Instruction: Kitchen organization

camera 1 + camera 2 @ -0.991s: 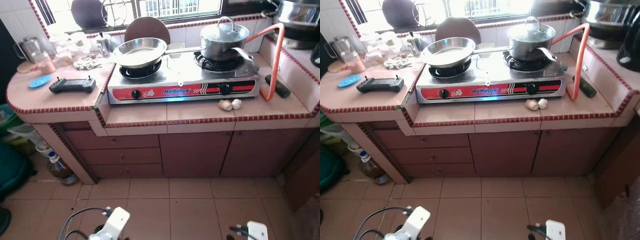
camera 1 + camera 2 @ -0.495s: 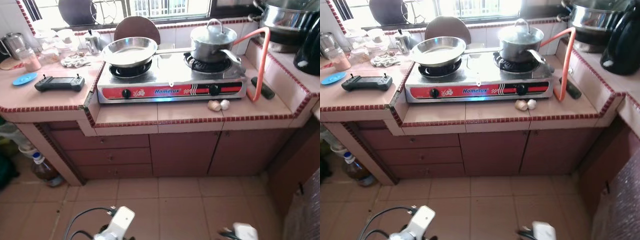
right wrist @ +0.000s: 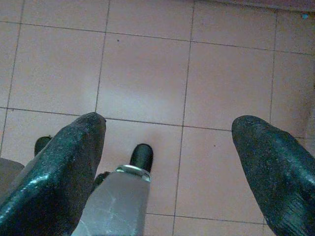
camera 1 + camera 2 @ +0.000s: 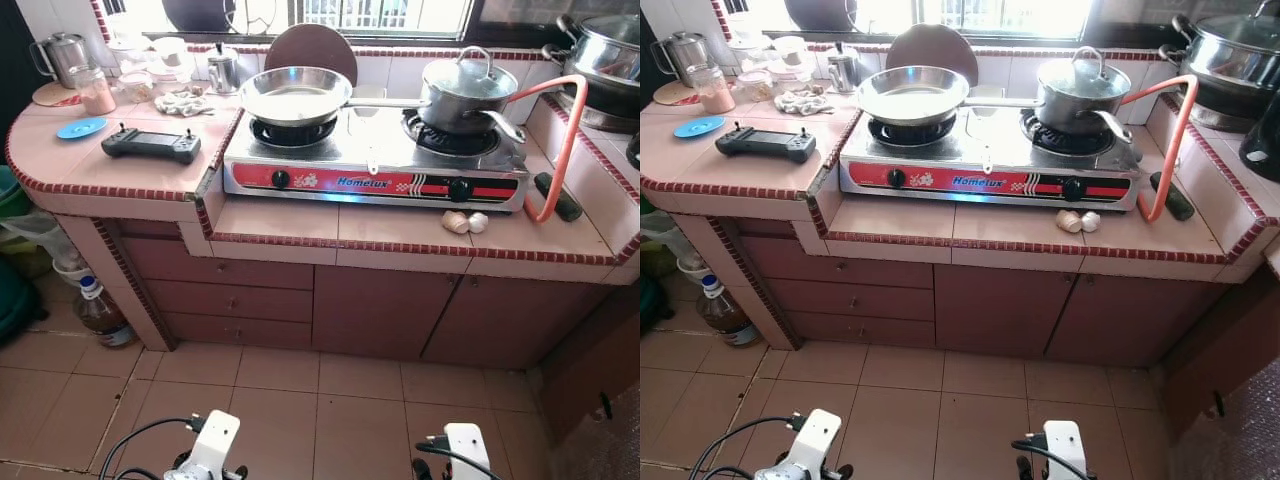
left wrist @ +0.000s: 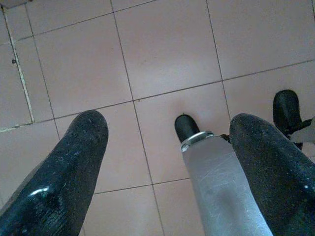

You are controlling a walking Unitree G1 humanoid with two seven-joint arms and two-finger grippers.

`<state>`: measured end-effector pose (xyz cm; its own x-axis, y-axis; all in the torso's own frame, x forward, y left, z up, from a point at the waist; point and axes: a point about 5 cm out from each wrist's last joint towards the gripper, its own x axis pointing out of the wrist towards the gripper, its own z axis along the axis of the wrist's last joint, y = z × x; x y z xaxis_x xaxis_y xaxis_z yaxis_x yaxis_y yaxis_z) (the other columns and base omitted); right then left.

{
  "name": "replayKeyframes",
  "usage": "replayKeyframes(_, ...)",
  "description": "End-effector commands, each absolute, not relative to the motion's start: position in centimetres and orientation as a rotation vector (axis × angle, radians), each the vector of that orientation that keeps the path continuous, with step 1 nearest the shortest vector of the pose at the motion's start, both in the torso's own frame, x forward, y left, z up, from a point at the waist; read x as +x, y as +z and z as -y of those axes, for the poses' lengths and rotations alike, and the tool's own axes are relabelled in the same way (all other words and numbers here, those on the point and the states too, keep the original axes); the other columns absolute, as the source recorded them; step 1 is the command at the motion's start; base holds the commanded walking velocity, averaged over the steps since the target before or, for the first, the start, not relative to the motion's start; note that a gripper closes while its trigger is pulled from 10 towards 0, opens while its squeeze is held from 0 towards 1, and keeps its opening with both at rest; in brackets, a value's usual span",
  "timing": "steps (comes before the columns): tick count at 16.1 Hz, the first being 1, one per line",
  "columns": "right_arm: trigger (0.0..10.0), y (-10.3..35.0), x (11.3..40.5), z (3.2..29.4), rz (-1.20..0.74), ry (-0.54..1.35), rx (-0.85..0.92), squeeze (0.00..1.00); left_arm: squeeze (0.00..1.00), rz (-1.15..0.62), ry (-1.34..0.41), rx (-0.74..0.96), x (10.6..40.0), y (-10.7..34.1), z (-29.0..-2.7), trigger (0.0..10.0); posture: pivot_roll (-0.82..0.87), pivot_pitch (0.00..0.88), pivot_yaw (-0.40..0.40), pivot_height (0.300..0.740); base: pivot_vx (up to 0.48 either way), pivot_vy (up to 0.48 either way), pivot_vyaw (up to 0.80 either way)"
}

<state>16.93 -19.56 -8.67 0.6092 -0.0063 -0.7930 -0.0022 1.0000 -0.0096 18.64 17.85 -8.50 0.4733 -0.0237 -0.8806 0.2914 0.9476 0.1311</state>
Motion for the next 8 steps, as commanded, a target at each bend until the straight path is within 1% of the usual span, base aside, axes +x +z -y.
replayKeyframes(1,10.0,-9.02,16.04,20.08,-0.949,-0.034,-0.003,0.0,0.0,-1.071,-0.194,0.302,18.35,-8.57,-18.44,10.0,0.12,0.0,-0.025,0.74,0.0,0.0,0.0)
replayKeyframes(3,10.0,-9.25,15.53,19.94,-0.963,-0.035,-0.002,0.0,0.0,-1.084,-0.179,0.327,17.87,-8.73,-19.05,10.0,0.12,0.0,-0.026,0.74,0.0,0.0,0.0)
replayKeyframes(8,10.0,-9.08,16.17,19.23,-0.946,-0.01,0.005,0.0,0.0,-1.053,-0.19,0.305,18.57,-8.45,-18.51,10.0,0.11,0.0,-0.027,0.74,0.0,0.0,0.0)
